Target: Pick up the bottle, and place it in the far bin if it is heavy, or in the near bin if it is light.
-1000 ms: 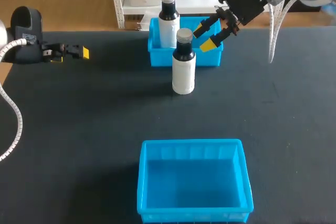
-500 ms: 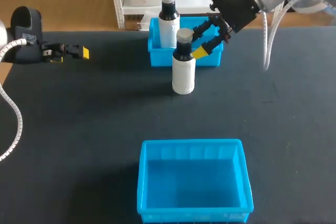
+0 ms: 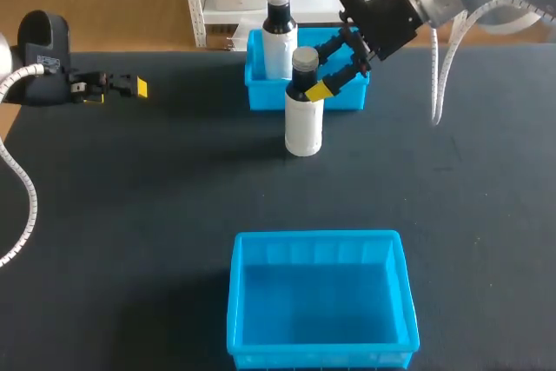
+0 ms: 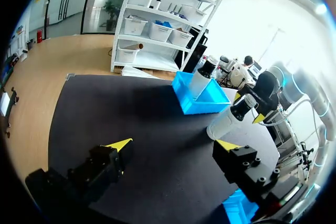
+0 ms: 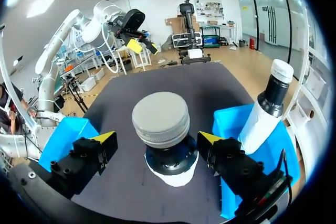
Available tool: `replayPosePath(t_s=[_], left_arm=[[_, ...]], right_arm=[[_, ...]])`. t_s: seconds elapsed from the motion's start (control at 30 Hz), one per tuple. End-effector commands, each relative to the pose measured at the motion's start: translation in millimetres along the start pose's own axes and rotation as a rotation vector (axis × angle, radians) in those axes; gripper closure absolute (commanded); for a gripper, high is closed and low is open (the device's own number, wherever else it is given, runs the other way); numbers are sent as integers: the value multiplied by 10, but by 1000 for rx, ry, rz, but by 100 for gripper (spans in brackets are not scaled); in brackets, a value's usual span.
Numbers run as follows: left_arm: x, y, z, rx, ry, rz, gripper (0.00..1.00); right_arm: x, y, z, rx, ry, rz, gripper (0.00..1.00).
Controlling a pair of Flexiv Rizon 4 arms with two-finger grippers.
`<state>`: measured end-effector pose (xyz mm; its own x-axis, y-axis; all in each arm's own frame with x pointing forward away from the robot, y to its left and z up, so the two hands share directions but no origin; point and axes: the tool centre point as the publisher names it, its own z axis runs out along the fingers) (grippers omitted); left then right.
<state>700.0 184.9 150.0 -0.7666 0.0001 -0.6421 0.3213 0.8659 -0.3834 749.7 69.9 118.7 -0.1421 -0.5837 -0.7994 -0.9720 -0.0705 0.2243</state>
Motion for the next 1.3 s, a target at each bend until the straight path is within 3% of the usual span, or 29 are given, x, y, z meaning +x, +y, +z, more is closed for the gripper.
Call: replayPosePath(t_s=[0.03, 0.6, 0.9, 1.17, 1.3], left_arm=[[0, 0, 0, 0, 0, 0, 0], [0, 0, 0, 0, 0, 0, 0], [0, 0, 0, 0, 0, 0, 0], [0, 0, 0, 0, 0, 0, 0], [0, 0, 0, 0, 0, 0, 0]], right_arm=[[-1, 47, 33, 192, -7, 2, 0], [-41, -41, 77, 175, -34, -1, 0], [-55, -59, 76, 172, -37, -7, 16], [-60, -65, 81, 167, -39, -10, 37], [-63, -65, 88, 165, -38, -12, 40]])
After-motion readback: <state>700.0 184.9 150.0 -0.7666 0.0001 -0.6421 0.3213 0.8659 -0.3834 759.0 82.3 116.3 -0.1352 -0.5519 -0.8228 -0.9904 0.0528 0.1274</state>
